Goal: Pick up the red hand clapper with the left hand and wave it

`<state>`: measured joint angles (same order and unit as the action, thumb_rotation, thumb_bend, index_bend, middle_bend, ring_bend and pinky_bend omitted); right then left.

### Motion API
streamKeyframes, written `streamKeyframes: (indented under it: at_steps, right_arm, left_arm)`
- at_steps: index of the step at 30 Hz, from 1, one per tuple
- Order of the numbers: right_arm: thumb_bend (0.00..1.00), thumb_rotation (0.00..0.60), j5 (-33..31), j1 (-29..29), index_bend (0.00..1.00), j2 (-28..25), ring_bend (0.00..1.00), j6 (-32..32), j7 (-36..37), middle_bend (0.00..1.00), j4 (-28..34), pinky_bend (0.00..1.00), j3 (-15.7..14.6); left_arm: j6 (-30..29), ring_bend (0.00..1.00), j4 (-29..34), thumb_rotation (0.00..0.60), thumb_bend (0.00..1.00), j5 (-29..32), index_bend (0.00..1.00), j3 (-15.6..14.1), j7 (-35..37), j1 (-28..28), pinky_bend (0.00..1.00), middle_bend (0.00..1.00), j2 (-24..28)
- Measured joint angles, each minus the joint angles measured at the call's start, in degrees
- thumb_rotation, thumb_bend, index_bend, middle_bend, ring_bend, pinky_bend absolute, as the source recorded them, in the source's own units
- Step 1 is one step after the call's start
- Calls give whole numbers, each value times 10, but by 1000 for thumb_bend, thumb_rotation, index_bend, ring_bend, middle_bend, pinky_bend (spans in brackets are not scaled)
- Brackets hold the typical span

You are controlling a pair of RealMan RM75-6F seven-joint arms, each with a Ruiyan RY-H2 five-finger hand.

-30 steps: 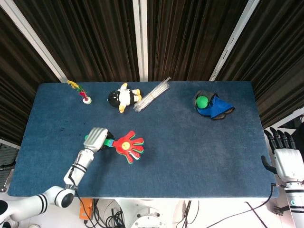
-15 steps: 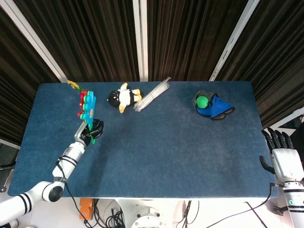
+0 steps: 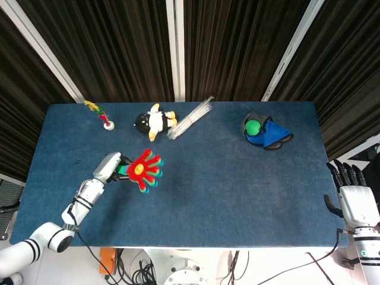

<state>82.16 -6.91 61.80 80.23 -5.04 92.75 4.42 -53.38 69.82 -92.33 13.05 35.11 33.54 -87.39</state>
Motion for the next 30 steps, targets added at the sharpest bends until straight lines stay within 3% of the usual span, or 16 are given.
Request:
streamKeyframes:
  at_steps: [5, 8, 11, 15, 22, 25, 30]
  right_arm:
    - [320, 600, 1, 0, 0, 1, 0, 0, 5, 0, -4, 0, 0]
    - [320, 600, 1, 0, 0, 0, 0, 1, 9, 0, -5, 0, 0]
    - [321, 600, 1, 1, 0, 0, 0, 1, 10, 0, -7, 0, 0]
    - [322, 600, 0, 0, 0, 0, 0, 0, 9, 0, -8, 0, 0]
    - [323, 600, 0, -1, 0, 2, 0, -2, 4, 0, -6, 0, 0]
    - [322, 600, 0, -2, 0, 3, 0, -3, 1, 0, -5, 0, -1]
    - [322, 600, 0, -2, 0, 4, 0, -3, -2, 0, -3, 0, -1]
  left_arm:
    - [-20, 1000, -41, 600, 585, -68, 1000, -49, -227, 25, 1000, 1000, -3]
    - [-27, 1000, -49, 600, 585, -75, 1000, -62, -285, 32, 1000, 1000, -5]
    - [-28, 1000, -41, 600, 587, -59, 1000, -63, -285, 32, 1000, 1000, -6]
    - [-24, 1000, -14, 600, 589, -9, 1000, -48, -200, 29, 1000, 1000, -4]
    - [13, 1000, 65, 600, 592, 158, 1000, 24, 144, 12, 1000, 1000, 16]
    - [22, 1000, 85, 600, 593, 233, 1000, 45, 260, 6, 1000, 1000, 22]
    - [19, 1000, 101, 600, 592, 274, 1000, 59, 327, -1, 1000, 1000, 23]
